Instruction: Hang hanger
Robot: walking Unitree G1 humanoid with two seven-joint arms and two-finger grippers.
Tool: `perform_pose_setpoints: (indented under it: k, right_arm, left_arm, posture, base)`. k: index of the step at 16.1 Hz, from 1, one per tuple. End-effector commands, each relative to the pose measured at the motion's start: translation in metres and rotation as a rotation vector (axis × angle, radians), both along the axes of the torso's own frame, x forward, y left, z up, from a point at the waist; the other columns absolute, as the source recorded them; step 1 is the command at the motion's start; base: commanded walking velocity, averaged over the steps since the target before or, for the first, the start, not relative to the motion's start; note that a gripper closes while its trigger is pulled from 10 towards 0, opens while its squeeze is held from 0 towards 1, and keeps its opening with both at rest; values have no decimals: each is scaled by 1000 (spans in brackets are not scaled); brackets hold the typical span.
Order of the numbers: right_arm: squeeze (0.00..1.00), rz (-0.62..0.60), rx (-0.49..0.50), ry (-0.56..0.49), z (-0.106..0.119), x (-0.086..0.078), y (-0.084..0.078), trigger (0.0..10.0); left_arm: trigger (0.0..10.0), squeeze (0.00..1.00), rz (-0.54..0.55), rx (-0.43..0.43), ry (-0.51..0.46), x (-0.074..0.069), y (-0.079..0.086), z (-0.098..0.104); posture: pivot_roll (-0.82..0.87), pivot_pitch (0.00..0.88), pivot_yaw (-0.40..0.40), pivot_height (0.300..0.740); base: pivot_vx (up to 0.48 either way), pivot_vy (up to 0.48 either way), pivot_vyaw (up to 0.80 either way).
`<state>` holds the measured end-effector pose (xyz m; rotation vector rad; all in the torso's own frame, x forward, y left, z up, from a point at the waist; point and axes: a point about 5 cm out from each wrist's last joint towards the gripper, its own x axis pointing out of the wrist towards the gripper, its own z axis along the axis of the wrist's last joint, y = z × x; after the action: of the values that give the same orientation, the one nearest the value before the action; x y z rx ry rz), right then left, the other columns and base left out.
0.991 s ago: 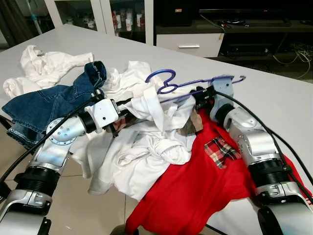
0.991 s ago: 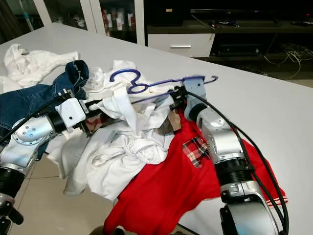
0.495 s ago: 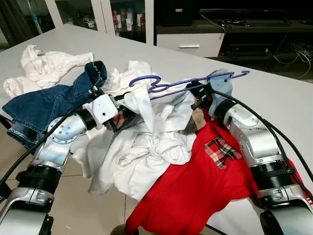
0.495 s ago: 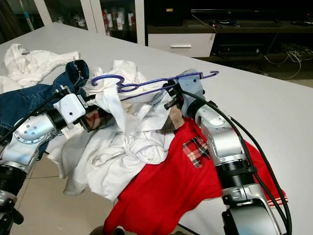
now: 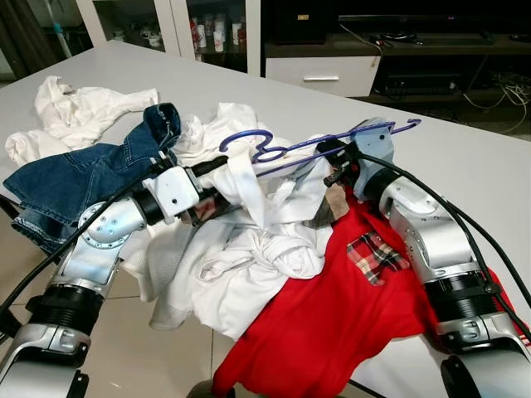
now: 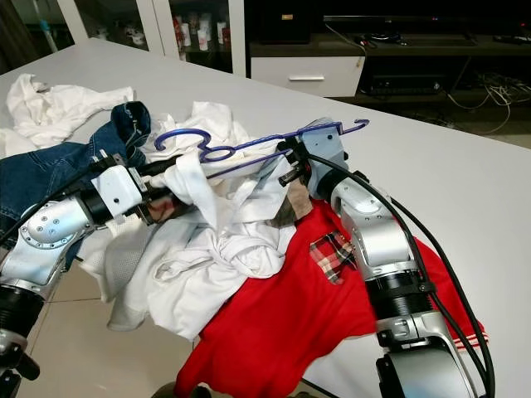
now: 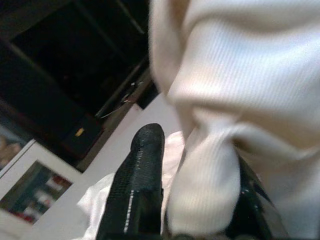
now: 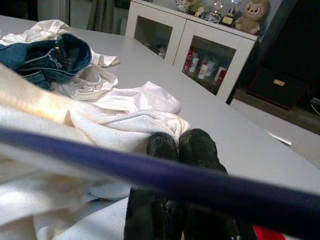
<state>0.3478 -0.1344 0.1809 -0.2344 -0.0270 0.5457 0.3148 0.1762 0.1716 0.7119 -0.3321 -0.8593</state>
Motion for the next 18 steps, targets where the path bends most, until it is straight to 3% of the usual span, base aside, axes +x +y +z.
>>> perform_pose_setpoints:
  k: [1, 7, 8, 14, 18]
  right_arm:
    - [0, 7, -14, -13, 6, 2, 3, 0]
    - [0, 39, -21, -21, 7, -2, 9, 0]
    - [0, 44, -21, -25, 8, -2, 10, 0]
    - [0, 56, -25, -30, 10, -2, 10, 0]
    - [0, 74, -30, -37, 10, -5, 7, 0]
  left_arm:
    - [10000, 0, -21, 27, 13, -2, -4, -3]
    - [10000, 0, -4, 34, 16, 0, -4, -3]
    - [0, 0, -23, 40, 41, -1, -4, -6]
    - [0, 0, -62, 35, 90, -6, -3, -8]
    - [0, 0, -29, -8, 91, -2, 0, -5]
  posture:
    - [78, 0, 3, 740]
    - [77, 0, 2, 740]
    - [77, 0, 3, 740]
    - [79, 0, 1, 740]
    - [77, 0, -1, 740]
  base:
    - [0, 0, 0]
    - [0, 0, 0]
    - [0, 0, 0]
    - [0, 0, 0]
    - [0, 0, 0]
